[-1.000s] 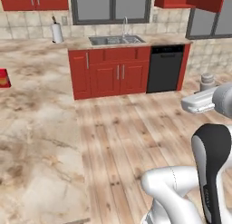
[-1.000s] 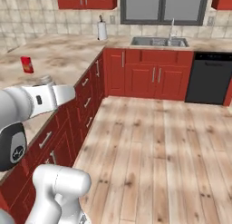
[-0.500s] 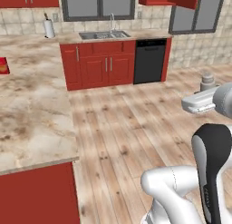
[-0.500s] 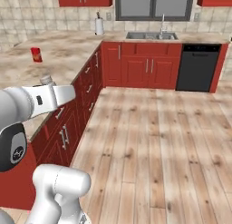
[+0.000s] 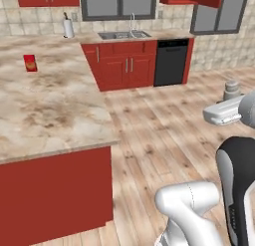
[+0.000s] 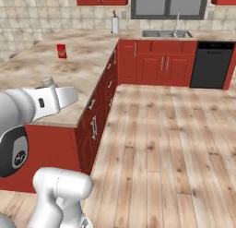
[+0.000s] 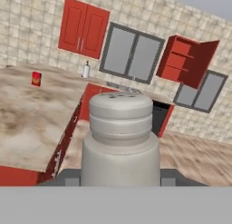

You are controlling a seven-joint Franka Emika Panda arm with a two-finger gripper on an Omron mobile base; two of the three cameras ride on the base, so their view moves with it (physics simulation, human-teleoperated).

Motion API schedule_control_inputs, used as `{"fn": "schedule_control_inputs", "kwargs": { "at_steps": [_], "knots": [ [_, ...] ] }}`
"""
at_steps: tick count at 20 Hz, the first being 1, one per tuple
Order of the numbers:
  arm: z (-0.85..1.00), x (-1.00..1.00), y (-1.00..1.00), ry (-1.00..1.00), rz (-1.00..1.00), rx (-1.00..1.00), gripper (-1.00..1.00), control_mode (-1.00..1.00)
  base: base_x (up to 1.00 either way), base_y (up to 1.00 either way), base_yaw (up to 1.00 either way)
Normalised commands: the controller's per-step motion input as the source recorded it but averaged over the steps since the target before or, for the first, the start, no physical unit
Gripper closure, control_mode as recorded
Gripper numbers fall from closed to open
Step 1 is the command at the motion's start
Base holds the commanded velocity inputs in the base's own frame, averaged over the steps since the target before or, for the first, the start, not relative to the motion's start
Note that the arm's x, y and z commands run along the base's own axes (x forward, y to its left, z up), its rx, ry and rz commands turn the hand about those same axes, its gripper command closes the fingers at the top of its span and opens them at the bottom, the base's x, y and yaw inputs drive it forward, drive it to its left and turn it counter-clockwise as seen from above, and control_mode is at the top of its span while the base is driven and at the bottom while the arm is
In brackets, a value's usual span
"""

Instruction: Move the condiment bottle and shaker from the cabinet to the dining counter.

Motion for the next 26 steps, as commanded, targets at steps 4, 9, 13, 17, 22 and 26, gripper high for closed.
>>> {"fn": "schedule_control_inputs", "kwargs": {
  "at_steps": [4,9,13,17,22,26],
  "knots": [
    [0.0,0.0,0.0,0.0,0.0,0.0,1.0,1.0,0.0,1.0,0.0],
    [0.0,0.0,0.0,0.0,0.0,0.0,1.0,1.0,0.0,1.0,0.09],
    [0.0,0.0,0.0,0.0,0.0,0.0,1.0,1.0,0.0,1.0,0.13],
    [0.0,0.0,0.0,0.0,0.0,0.0,1.0,1.0,0.02,1.0,0.19],
    [0.0,0.0,0.0,0.0,0.0,0.0,1.0,1.0,0.21,0.98,0.22],
    [0.0,0.0,0.0,0.0,0.0,0.0,1.0,1.0,0.57,0.76,0.21]
  ]
}}
